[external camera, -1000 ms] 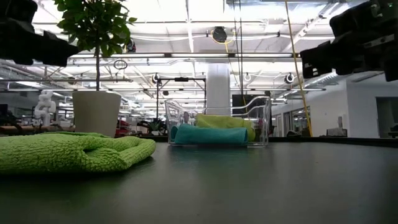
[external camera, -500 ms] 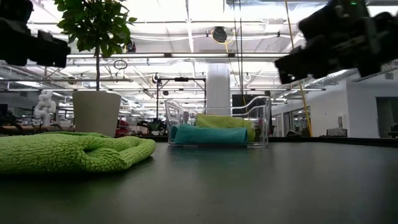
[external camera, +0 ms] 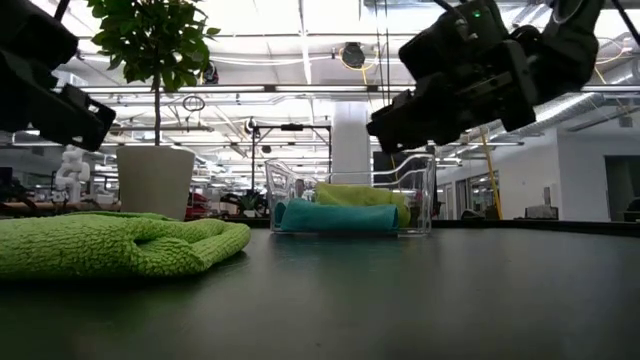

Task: Fold microfiber towels
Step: Fold the green towel

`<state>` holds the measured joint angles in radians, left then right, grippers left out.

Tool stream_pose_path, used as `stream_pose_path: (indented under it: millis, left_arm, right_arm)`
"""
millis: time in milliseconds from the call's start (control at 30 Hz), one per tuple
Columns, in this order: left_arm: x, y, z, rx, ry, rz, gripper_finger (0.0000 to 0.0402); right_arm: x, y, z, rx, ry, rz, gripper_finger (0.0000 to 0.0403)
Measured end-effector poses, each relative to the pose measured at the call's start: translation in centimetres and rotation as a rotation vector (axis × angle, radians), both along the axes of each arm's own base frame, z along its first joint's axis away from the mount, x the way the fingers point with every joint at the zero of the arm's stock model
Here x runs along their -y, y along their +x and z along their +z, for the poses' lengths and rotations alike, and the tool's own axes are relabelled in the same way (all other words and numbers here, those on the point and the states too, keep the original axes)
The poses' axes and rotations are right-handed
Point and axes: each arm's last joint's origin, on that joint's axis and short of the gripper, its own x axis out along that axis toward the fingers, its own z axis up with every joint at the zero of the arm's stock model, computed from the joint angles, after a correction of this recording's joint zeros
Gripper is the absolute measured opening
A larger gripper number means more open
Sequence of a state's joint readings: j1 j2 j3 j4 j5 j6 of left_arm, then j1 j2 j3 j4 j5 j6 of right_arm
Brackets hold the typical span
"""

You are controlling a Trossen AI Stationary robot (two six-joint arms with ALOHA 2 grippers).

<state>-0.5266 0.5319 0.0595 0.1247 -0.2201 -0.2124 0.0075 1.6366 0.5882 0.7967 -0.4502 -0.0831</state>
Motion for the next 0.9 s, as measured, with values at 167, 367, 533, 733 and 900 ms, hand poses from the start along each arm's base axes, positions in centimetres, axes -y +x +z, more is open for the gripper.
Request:
stream_pose_path:
  millis: [167, 367, 533, 733, 900]
  left_arm:
    - [0.9, 0.8, -0.2, -0.01, -0.072, -0.029, 0.0117]
    - [2.0, 1.4, -0.6, 0.034, -0.094, -0.067, 0.0117]
    - [2.8, 1.8, -1.1, 0.04, -0.116, -0.063, 0.0118]
    - [3.6, 2.4, -2.1, 0.009, -0.15, -0.053, 0.0118]
    - [4.2, 2.6, -2.3, 0.039, -0.161, -0.079, 0.0118]
  right_arm:
    - [-0.8, 1.5, -0.9, -0.029, 0.004, 0.025, 0.0]
    - [-0.8, 3.7, -2.2, -0.101, 0.113, 0.079, 0.0037]
    - [-1.1, 5.4, -2.8, -0.124, 0.159, 0.073, 0.0079]
    - [-1.2, 7.2, -3.0, -0.126, 0.188, 0.063, 0.0106]
    - [-0.7, 7.9, -2.7, -0.132, 0.225, 0.041, 0.0109]
